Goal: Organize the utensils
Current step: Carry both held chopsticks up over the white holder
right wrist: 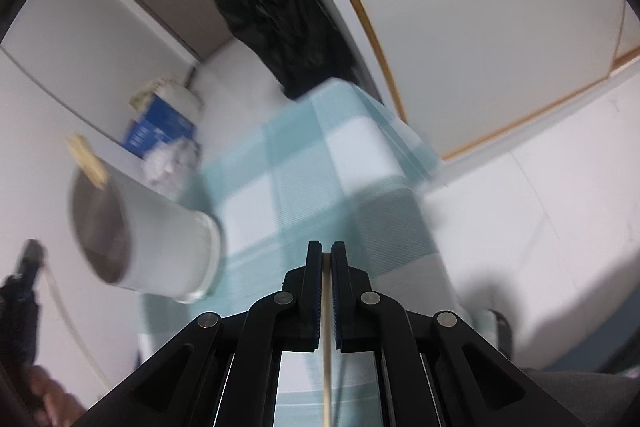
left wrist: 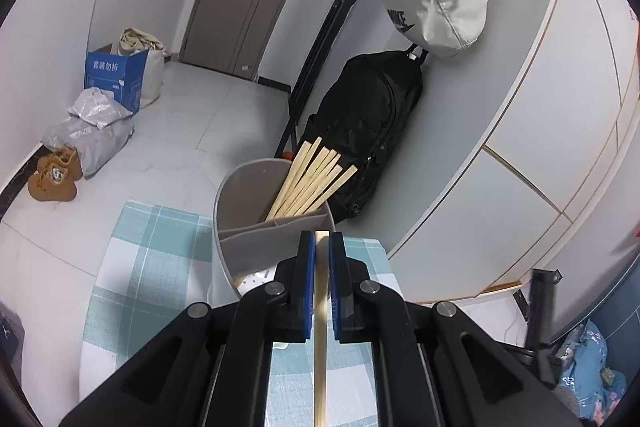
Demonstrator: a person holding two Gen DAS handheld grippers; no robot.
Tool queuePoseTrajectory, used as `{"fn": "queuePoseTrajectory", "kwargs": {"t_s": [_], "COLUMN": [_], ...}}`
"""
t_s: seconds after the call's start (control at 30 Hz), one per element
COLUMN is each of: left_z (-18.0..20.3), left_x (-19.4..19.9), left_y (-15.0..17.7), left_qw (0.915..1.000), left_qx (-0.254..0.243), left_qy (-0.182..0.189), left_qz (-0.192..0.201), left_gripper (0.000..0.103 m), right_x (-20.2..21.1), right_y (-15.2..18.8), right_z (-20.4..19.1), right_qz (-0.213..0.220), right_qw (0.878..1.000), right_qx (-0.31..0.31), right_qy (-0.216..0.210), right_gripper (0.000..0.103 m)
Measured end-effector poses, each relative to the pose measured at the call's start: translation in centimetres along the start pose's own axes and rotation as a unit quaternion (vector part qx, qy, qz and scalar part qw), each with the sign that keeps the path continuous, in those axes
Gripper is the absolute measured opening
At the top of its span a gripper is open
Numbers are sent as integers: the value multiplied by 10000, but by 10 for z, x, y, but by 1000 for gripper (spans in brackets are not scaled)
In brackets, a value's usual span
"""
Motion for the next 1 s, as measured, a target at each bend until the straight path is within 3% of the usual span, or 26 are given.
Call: {"fn": "queuePoseTrajectory", "kwargs": {"t_s": [0.2,0.37,0.6,1.0], "left_z": [6,9,5,4], "left_x": [12,21,25,31], "left_y": [-4,-14,-33,-63], "left_qw": [9995,9985,9970,9934], "left_qx": [-129,-159,-107,-252], "left_qy": [-103,-185,-407,-642], "left_qz": [284,500,657,913], "left_gripper": [3,3,3,3], "right_x": [24,45,55,81], "right_y": [-5,-9,-11,-32], "right_z": [-42,-79,-112,-151], "right_qz": [537,972,1140,1363], "right_qw": [9954,9841,9733,9600], "right_qx": [489,1074,1486,1605], "right_qy": [-626,-1029,-1328,-1843], "right_gripper": [4,4,4,4]}}
Point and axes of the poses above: each gripper's, at about its wrist camera, not at the fingertips, and x roughly against the way its jaws point, z to its right, y to its underside, the point moved 3 cm from there along -x, roughly the way its jaws point, and after that the axes turned 8 degrees about -y, right-handed, at the moved point
